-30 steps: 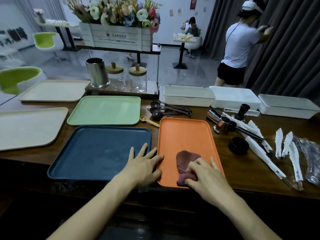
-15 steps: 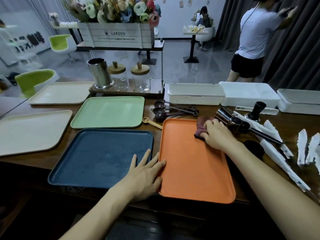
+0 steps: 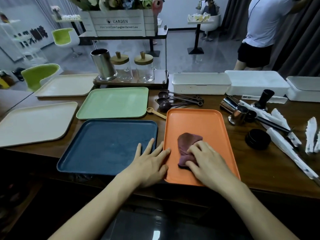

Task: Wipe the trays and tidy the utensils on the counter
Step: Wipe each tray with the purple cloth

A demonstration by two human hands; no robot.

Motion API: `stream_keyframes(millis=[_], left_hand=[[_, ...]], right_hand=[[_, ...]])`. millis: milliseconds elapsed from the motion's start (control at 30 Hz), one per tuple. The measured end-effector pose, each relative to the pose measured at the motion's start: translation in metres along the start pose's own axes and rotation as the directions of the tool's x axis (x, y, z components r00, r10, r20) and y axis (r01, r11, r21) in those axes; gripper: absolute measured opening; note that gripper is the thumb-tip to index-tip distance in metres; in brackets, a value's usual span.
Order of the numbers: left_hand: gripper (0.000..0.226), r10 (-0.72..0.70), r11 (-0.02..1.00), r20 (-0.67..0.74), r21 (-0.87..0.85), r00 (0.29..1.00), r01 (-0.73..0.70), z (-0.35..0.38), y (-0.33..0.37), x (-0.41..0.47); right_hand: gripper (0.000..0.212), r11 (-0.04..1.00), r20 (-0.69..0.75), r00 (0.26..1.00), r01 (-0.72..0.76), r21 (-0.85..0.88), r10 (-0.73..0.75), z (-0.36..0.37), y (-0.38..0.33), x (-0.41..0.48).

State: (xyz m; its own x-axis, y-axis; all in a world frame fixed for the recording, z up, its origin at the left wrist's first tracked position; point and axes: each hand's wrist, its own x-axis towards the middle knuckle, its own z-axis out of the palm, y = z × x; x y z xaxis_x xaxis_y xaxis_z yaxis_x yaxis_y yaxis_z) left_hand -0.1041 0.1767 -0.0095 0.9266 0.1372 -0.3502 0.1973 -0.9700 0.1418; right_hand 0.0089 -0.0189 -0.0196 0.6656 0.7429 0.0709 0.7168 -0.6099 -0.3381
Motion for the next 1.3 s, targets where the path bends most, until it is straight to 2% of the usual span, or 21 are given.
stream_keyframes(millis=[167, 333, 433, 533, 600, 667, 767, 867, 1033, 1100, 1200, 1300], left_hand=[[0.061, 0.035, 0.999, -0.024, -0.036, 0.999, -0.036, 0.002, -0.002, 0.001], [0.065, 0.039, 0.999, -0.032, 0.023, 0.999, -0.039, 0.004, -0.002, 0.000], [0.067, 0.060, 0.997, -0.058, 0.059, 0.997, -0.056, 0.005, -0.004, -0.003], [0.071, 0.119, 0.986, -0.092, 0.132, 0.989, -0.106, 0.004, -0.008, -0.004], [0.079, 0.162, 0.978, -0.064, 0.146, 0.985, -0.151, -0.003, -0.013, -0.002], [0.088, 0.186, 0.973, -0.011, 0.143, 0.983, -0.182, -0.011, -0.018, 0.000], [0.102, 0.226, 0.955, 0.023, 0.190, 0.974, -0.227, -0.015, -0.024, 0.003], [0.117, 0.255, 0.943, 0.037, 0.213, 0.966, -0.257, -0.012, -0.025, 0.006], [0.121, 0.246, 0.948, 0.032, 0.199, 0.969, -0.248, -0.011, -0.026, 0.006], [0.122, 0.238, 0.950, 0.045, 0.197, 0.970, -0.242, -0.012, -0.027, 0.007], [0.123, 0.228, 0.956, 0.061, 0.174, 0.972, -0.236, -0.013, -0.028, 0.008], [0.124, 0.217, 0.966, 0.067, 0.130, 0.974, -0.224, -0.012, -0.028, 0.007]], right_hand=[[0.025, 0.995, -0.028, 0.999, 0.037, 0.094, -0.034, 0.008, -0.023, -0.002], [0.020, 0.995, 0.054, 0.998, -0.033, 0.095, 0.028, -0.005, -0.016, -0.035], [0.017, 0.982, 0.050, 0.981, -0.189, 0.007, 0.188, -0.021, 0.000, -0.052], [0.020, 0.915, 0.012, 0.915, -0.403, -0.029, 0.404, -0.030, 0.006, -0.053], [0.021, 0.893, -0.040, 0.894, -0.449, -0.039, 0.447, -0.025, -0.007, -0.047], [0.022, 0.902, -0.057, 0.901, -0.431, -0.026, 0.429, -0.011, -0.032, -0.040], [0.021, 0.937, -0.039, 0.939, -0.338, 0.091, 0.342, 0.012, -0.069, -0.027], [0.019, 0.926, -0.023, 0.937, -0.341, 0.161, 0.349, 0.020, -0.081, -0.023], [0.015, 0.923, 0.004, 0.928, -0.371, 0.103, 0.372, 0.006, -0.055, -0.036], [0.015, 0.905, -0.005, 0.906, -0.424, 0.031, 0.424, -0.005, -0.030, -0.042], [0.018, 0.865, 0.011, 0.865, -0.501, 0.026, 0.501, -0.021, 0.006, -0.047], [0.019, 0.880, -0.037, 0.879, -0.475, -0.011, 0.475, -0.022, 0.014, -0.033]])
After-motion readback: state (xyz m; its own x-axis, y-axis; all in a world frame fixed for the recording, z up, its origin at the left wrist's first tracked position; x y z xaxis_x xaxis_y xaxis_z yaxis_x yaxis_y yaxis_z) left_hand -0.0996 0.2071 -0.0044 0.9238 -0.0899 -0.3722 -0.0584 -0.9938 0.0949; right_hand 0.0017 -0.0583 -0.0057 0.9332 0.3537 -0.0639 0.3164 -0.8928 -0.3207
